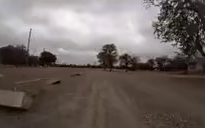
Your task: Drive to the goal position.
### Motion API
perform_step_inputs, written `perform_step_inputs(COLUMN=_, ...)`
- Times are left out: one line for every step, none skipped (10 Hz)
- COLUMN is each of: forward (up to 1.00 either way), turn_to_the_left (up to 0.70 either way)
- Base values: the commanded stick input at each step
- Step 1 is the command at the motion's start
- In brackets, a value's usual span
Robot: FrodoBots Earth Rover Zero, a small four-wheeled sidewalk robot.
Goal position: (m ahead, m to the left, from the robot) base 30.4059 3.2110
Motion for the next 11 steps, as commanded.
perform_step_inputs(forward=0.70, turn_to_the_left=-0.01)
perform_step_inputs(forward=0.70, turn_to_the_left=-0.01)
perform_step_inputs(forward=0.70, turn_to_the_left=-0.01)
perform_step_inputs(forward=0.70, turn_to_the_left=-0.01)
perform_step_inputs(forward=0.70, turn_to_the_left=-0.01)
perform_step_inputs(forward=0.70, turn_to_the_left=-0.01)
perform_step_inputs(forward=0.70, turn_to_the_left=-0.01)
perform_step_inputs(forward=0.70, turn_to_the_left=-0.01)
perform_step_inputs(forward=0.70, turn_to_the_left=-0.01)
perform_step_inputs(forward=0.70, turn_to_the_left=-0.01)
perform_step_inputs(forward=0.70, turn_to_the_left=-0.01)
